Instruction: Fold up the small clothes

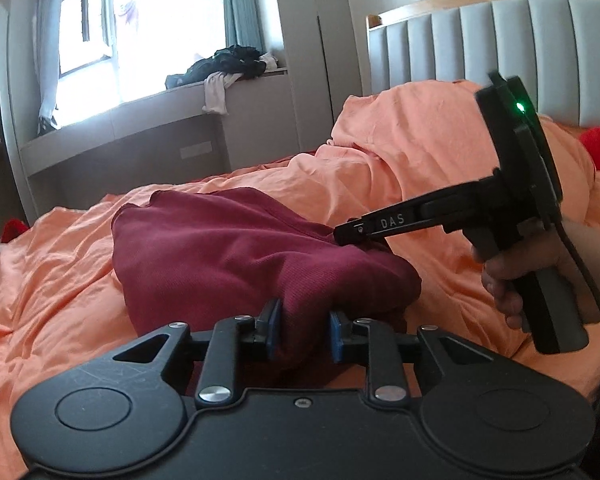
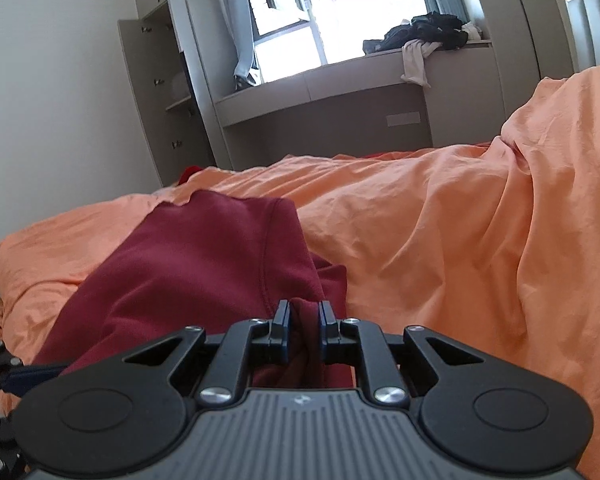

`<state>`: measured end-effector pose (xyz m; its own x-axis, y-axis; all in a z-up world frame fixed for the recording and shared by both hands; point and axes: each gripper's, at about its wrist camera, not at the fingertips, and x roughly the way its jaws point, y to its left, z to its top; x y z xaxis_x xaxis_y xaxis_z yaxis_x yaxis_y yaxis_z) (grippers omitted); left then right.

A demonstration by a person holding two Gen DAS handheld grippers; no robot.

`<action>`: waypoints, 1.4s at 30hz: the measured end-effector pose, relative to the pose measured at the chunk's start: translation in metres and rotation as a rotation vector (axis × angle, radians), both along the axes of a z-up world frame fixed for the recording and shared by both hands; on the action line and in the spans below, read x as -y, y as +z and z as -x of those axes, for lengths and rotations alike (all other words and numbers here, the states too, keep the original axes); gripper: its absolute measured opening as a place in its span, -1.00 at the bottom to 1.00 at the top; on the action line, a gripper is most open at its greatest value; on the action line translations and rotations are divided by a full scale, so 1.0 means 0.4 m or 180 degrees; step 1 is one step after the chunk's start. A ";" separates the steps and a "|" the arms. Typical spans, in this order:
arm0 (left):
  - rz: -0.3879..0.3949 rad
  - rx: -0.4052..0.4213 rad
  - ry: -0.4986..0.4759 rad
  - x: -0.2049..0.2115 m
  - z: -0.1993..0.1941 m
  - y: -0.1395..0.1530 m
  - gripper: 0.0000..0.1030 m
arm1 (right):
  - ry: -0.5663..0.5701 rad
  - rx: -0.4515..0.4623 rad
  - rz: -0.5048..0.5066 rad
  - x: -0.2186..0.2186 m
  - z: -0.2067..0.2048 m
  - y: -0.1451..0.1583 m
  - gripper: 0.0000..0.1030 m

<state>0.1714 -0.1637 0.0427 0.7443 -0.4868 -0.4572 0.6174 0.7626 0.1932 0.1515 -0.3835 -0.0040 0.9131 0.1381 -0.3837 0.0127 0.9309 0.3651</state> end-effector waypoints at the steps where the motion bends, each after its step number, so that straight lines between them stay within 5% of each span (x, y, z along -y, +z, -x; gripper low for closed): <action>1: -0.0027 0.0023 -0.0004 0.003 0.004 -0.004 -0.47 | 0.0000 -0.0021 0.0004 0.000 -0.001 -0.002 -0.71; 23: -0.0012 -0.0030 -0.0033 0.002 0.014 -0.003 -0.35 | -0.0047 -0.0127 0.0016 0.003 0.009 -0.010 -0.63; 35: 0.0579 -0.0329 -0.0064 -0.081 0.010 0.054 0.27 | -0.0035 -0.0144 -0.0074 0.015 0.015 -0.013 -0.48; 38: 0.0667 -0.0215 0.0120 -0.113 0.009 0.076 0.50 | -0.0039 -0.0118 -0.0173 0.026 0.017 -0.014 -0.34; 40: 0.0649 -0.0169 0.0303 -0.130 -0.001 0.083 0.58 | -0.0054 -0.0044 -0.0305 0.040 0.021 -0.015 0.17; 42: 0.0632 -0.0177 0.0484 -0.144 -0.021 0.082 0.66 | -0.0063 0.0104 -0.0508 0.064 0.022 -0.016 0.46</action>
